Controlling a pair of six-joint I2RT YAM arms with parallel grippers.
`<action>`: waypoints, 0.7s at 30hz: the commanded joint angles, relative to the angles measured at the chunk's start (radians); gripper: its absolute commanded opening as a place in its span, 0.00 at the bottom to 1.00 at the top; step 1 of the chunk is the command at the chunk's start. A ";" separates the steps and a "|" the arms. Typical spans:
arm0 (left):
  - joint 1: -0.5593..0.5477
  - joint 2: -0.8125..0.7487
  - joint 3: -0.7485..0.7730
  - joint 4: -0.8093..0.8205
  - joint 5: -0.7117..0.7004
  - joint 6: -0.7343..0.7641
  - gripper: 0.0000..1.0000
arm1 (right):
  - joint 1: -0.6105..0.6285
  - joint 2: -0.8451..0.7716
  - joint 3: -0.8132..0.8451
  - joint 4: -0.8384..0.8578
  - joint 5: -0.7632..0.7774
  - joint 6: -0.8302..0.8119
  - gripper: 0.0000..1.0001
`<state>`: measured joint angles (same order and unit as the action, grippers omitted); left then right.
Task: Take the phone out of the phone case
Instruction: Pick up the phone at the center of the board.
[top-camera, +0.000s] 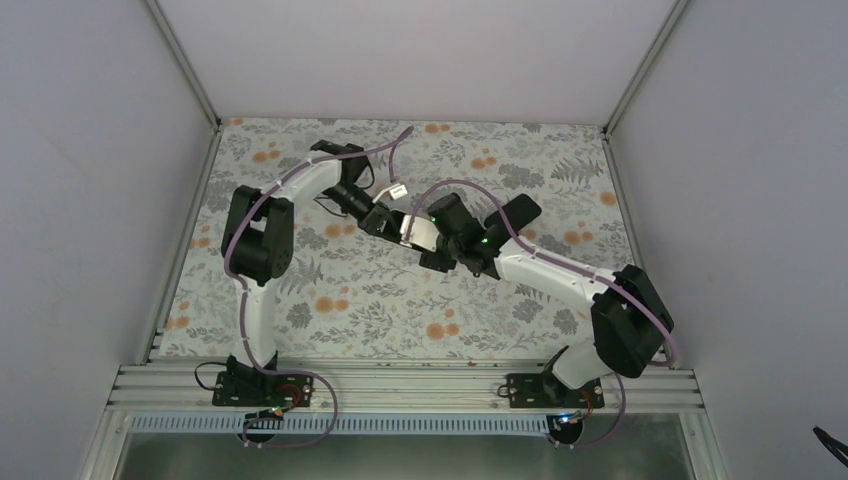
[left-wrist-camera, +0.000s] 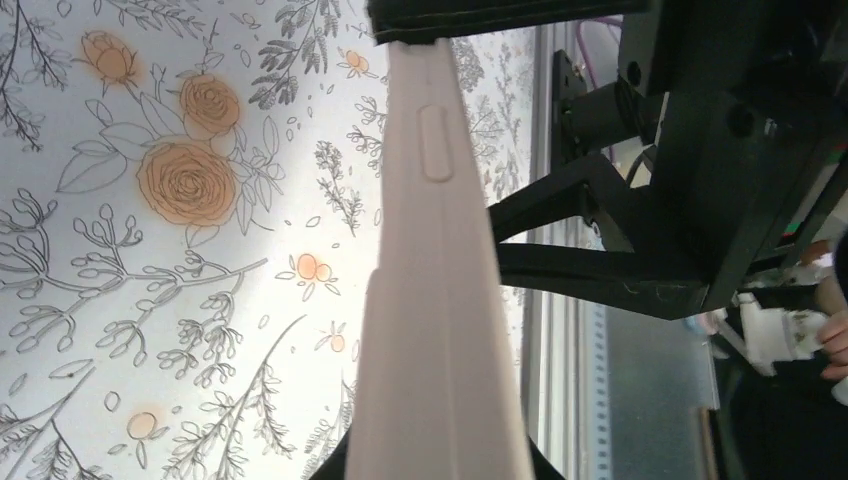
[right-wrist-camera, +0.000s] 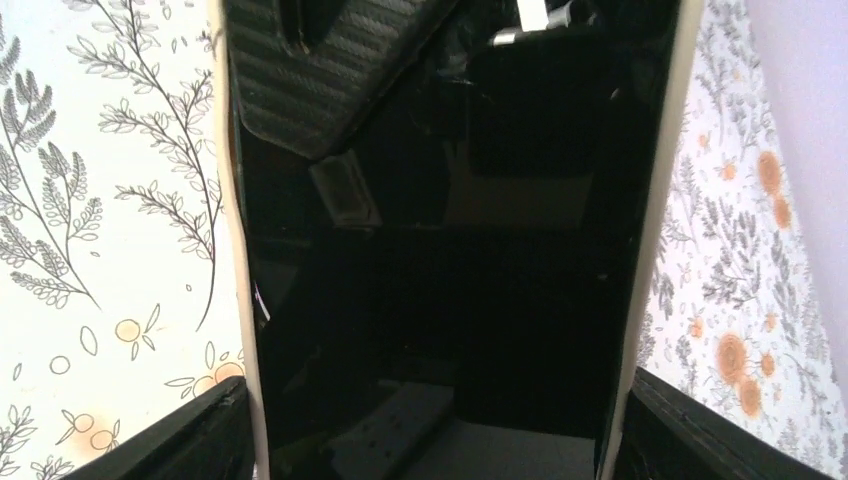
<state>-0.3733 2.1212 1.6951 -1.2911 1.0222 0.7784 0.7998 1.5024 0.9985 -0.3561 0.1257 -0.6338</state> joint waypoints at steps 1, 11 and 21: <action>-0.004 -0.041 0.044 0.056 -0.017 0.032 0.03 | 0.012 -0.070 0.029 0.004 -0.085 0.021 0.74; -0.006 -0.214 -0.002 0.112 -0.213 0.047 0.02 | -0.232 -0.238 0.070 -0.339 -0.623 -0.159 1.00; -0.050 -0.445 -0.156 0.291 -0.320 0.139 0.02 | -0.476 -0.049 0.255 -0.585 -0.986 -0.350 0.99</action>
<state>-0.3965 1.7130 1.5784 -1.0931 0.7105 0.8631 0.3195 1.3808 1.2087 -0.8242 -0.6819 -0.9058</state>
